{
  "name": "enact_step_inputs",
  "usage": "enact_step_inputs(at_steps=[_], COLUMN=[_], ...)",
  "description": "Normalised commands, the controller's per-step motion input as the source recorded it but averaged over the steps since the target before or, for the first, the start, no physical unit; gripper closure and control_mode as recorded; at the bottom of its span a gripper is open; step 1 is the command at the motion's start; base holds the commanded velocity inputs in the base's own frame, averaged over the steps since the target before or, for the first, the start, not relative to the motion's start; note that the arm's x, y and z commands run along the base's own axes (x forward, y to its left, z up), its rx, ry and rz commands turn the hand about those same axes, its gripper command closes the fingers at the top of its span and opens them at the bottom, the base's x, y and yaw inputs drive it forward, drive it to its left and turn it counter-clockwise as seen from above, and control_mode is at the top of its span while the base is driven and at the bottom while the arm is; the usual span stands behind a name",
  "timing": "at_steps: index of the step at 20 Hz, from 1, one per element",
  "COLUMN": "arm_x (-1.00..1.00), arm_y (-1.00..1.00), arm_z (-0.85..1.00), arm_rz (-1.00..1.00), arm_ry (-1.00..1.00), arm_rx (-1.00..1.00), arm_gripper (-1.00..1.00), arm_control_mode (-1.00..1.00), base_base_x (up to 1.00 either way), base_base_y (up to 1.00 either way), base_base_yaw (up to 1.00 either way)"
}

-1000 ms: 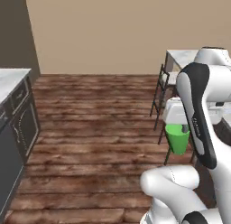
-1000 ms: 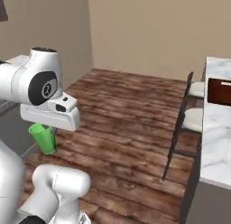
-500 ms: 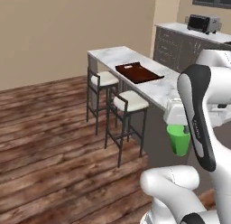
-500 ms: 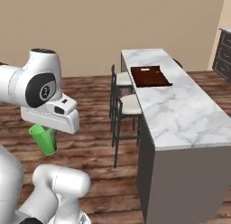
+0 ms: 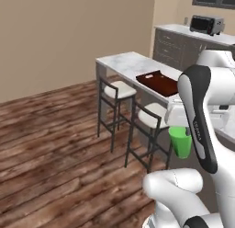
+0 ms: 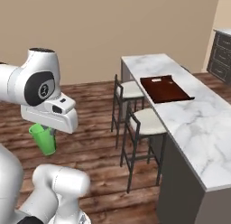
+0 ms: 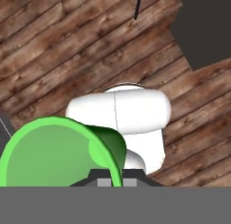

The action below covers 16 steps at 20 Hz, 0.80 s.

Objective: There is a tray on the dining counter. Grab the cup, mug, and pitcher and place them on the tray. The pitcher may be placed next to the tray if it cannot fit the tray.

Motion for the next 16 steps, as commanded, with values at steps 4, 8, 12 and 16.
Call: enact_step_inputs(at_steps=[4, 8, 12, 16], arm_x=[0.0, 0.0, 0.0, 0.0], arm_y=[0.0, 0.0, 0.0, 0.0], arm_z=[0.0, 0.0, 0.0, 0.0], arm_rz=[0.0, 0.0, 0.0, 0.0], arm_ry=[0.0, 0.0, 0.0, 0.0], arm_rx=[0.0, 0.0, 0.0, 0.0], arm_gripper=[1.0, 1.0, 1.0, 1.0], arm_control_mode=[1.0, 1.0, 1.0, 1.0], base_base_x=[1.0, 1.0, 1.0, 0.9], base_base_y=[1.0, 1.0, 1.0, 0.96], base_base_yaw=[-0.28, -0.32, -0.45, -0.58])
